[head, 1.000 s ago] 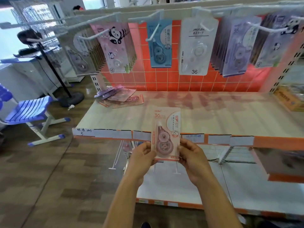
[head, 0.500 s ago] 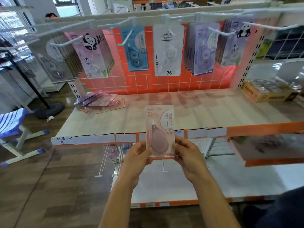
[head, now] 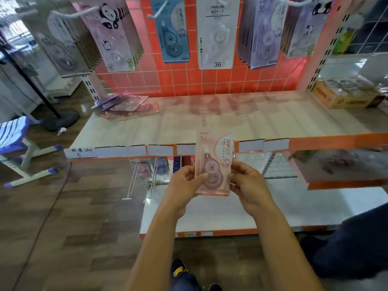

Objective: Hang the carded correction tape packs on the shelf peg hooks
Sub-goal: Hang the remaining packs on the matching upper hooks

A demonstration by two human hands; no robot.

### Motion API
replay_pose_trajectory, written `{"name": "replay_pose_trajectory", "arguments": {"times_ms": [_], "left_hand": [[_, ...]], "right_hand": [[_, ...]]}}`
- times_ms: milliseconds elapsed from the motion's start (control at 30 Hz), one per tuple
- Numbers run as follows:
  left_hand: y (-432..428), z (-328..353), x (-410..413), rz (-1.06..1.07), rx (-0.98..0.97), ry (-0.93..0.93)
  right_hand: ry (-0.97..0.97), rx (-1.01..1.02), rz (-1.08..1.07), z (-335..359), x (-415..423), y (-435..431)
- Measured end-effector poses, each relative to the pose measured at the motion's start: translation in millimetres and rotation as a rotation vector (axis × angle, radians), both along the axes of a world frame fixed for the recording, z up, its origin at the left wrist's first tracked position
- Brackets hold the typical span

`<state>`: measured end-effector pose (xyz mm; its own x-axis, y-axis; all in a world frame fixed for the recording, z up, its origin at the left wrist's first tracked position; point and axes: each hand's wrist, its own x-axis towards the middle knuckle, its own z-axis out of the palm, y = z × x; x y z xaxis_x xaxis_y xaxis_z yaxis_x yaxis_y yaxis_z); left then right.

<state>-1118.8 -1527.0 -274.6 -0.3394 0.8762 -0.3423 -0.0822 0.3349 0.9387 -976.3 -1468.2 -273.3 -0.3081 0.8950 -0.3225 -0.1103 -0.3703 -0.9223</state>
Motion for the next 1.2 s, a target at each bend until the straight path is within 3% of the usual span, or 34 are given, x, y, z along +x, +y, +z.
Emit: {"name": "replay_pose_trajectory", "arguments": {"times_ms": [500, 667, 1000, 1200], "left_hand": [[-26.7, -108.8, -9.5, -0.029, -0.322, -0.012], [-10.0, -159.7, -19.8, -0.037, -0.377, 0.039], [26.4, -274.8, -27.7, -0.291, -0.479, 0.215], [59.4, -334.2, -31.5, -0.437, -0.493, 0.358]], "right_hand": [[-0.180, -0.269, 0.012, -108.5, -11.5, -11.6], [-0.273, -0.242, 0.020, -153.0, -20.6, 13.8], [-0.593, -0.098, 0.276, -267.0, -24.8, 54.9], [-0.662, -0.055, 0.329, -327.2, -29.6, 83.9]]}}
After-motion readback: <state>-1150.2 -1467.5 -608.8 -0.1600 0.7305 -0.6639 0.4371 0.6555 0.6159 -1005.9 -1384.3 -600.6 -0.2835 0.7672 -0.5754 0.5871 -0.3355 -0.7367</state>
